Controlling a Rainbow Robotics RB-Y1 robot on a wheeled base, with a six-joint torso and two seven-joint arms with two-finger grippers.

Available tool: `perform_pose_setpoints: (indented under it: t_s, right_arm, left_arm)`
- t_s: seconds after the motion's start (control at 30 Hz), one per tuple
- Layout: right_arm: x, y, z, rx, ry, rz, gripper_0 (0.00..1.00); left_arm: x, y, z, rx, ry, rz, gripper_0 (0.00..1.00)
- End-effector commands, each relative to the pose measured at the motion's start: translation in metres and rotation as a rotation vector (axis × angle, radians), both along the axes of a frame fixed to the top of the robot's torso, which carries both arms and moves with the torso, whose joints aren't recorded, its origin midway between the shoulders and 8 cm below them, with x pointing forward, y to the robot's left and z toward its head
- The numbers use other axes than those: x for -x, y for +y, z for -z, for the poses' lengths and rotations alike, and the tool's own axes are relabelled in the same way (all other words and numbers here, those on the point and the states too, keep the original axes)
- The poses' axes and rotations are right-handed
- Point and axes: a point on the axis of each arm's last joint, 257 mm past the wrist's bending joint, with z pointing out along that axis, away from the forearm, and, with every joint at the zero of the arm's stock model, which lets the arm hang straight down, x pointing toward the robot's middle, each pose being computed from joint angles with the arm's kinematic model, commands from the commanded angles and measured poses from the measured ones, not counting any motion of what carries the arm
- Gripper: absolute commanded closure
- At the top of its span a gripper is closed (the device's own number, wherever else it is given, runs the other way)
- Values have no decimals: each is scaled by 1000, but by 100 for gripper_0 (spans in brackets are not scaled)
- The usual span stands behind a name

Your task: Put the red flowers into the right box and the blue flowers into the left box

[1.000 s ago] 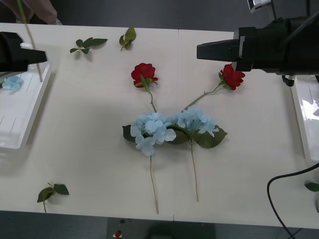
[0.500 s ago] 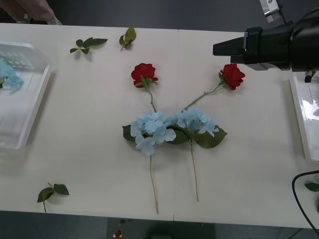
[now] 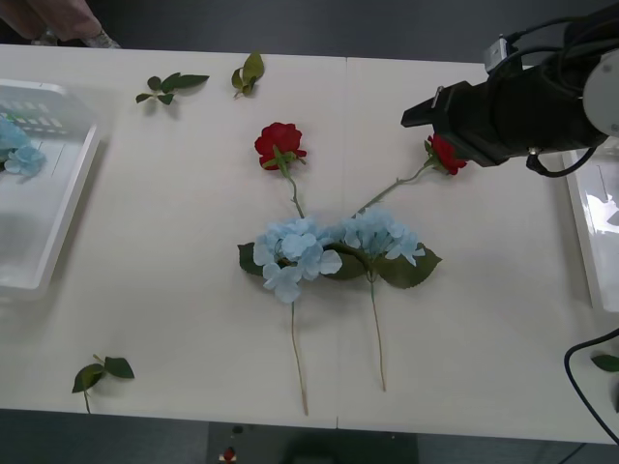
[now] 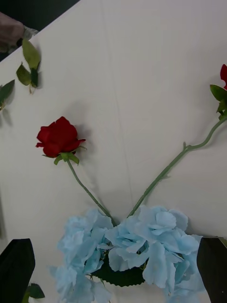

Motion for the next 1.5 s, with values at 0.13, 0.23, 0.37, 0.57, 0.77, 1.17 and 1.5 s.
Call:
perform_pose_setpoints:
  t_s: [0.13,0.23,0.37,0.57,0.77,1.17,1.5]
  right_arm:
    - [-29,-4,9,-45,101,217,0]
    - [-37,-4,24,-60,161,291,0]
    - [-46,-4,36,-104,240,379,0]
    - [-62,-4,52,-158,329,493,0]
    - [-76,-4,72,-125,356,553,0]
    - [-82,-12,120,15,375,636,0]
    - [-90,-8,149,46,340,663,0]
  left_arm:
    - [-10,20,-25,-75,-45,25,90]
    - [-12,23,-26,-81,-54,20,68]
    - [-17,23,-31,-80,-80,18,40]
    - [-29,11,-57,4,-165,11,16]
    - [-36,-4,-94,92,-242,34,0]
    - [-44,-53,-158,46,-307,189,0]
    - [-60,-74,-155,-92,-300,159,0]
